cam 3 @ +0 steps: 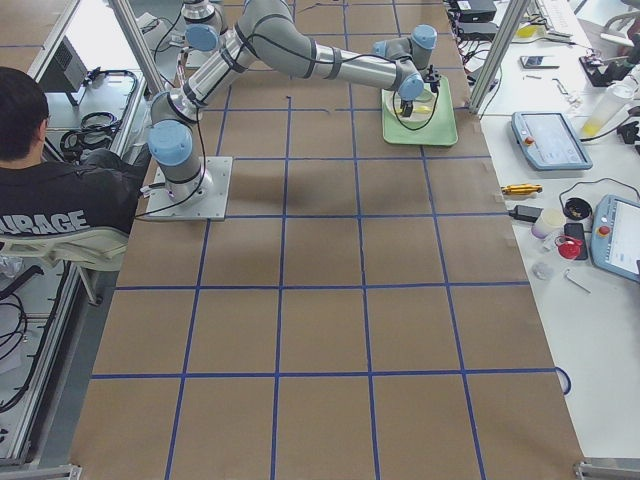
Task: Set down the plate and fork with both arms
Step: 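Lower the right gripper and grasp the yellow fork handle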
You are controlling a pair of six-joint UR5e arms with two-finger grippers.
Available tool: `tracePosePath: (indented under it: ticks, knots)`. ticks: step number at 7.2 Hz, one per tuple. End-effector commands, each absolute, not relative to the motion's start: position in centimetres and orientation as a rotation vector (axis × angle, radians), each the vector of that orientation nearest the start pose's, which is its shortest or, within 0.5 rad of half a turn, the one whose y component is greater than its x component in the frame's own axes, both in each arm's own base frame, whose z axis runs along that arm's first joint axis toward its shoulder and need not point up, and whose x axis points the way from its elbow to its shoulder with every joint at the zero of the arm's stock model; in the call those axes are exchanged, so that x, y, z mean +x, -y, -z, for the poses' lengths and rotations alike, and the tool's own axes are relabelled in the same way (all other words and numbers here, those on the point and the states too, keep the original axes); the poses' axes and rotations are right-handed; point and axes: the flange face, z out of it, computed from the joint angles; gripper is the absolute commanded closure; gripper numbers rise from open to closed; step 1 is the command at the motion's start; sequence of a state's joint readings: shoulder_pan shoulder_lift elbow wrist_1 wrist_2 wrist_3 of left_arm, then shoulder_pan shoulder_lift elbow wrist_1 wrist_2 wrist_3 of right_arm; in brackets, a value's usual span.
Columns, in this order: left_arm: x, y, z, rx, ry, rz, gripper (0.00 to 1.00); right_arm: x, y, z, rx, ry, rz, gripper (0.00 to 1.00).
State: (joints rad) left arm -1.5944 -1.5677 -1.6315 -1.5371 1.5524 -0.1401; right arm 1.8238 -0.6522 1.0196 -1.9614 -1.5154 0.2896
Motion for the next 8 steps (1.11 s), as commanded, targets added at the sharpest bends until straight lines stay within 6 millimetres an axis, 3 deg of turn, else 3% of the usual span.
tracePosePath:
  ticks: [1,5,8]
  knots:
    - [-14.6,48.5,-46.4,-0.187,-3.152,-0.036,0.00,33.6,74.5,-18.5,0.053,-3.079,0.018,0.57]
    - [-14.5,48.5,-46.4,-0.189,-3.154,-0.034,0.00,33.6,74.5,-18.8,0.055,-3.080,0.023,0.93]
    - [-14.4,48.6,-46.7,-0.194,-3.154,-0.027,0.00,33.2,74.3,-22.2,0.019,-3.075,0.083,0.93]
